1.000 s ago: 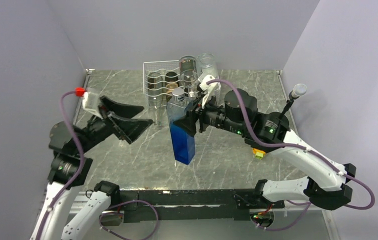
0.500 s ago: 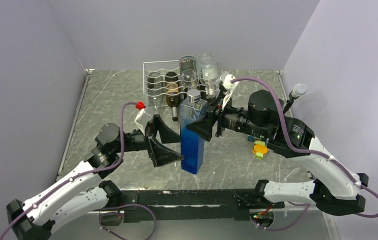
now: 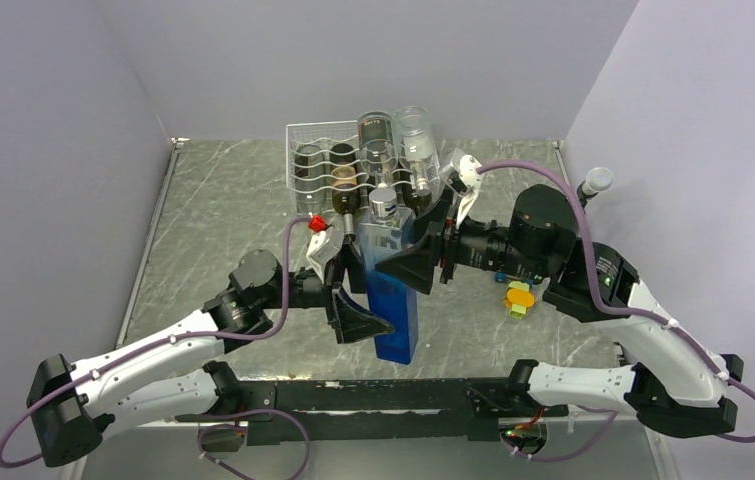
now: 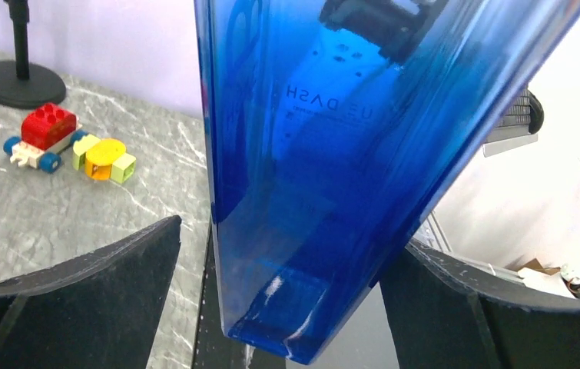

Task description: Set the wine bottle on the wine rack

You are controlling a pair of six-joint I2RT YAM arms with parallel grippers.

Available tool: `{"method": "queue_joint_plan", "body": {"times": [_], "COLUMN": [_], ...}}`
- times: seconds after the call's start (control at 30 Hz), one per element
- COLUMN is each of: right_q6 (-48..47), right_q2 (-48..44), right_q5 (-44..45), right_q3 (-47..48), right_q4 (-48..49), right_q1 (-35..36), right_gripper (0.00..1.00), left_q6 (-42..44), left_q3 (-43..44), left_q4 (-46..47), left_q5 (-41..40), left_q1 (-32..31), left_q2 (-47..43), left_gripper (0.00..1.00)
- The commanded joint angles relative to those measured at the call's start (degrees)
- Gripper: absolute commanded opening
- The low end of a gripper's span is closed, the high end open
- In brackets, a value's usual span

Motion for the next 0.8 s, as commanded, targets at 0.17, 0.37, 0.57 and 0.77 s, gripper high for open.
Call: {"method": "queue_joint_plan", "body": {"times": [0.17,0.37,0.57,0.77], "right_q6": [8.72,9.59,9.76,9.44], "right_q2": [-8.14,-12.12,-14.12,-17.34], "right_q5": [-6.09,-4.33,-5.34,-3.45], "right_q3": [-5.36,-15.16,-19.81,-22.0], "right_q4": [26.21,40.21,45.75,44.14], "right_q1": [0.39,0.41,0.4,0.41], "right_gripper": [0.0,0.0,0.0,0.0], "left_q6": [-0.62,-2.68,-2.17,3.34], "left_q3": [-5.68,-5.32,-4.03,-2.77], "left_q4": [19.68,25.94,25.06,14.87], "left_q5": [-0.97,-2.48,-5.56,-11.06], "left_q1": [-1.53,-4.55,-6.55,-6.89], "left_q2": [-1.75,1.87,3.26,-1.26], "left_gripper": [0.99,0.99,0.99,0.18]}}
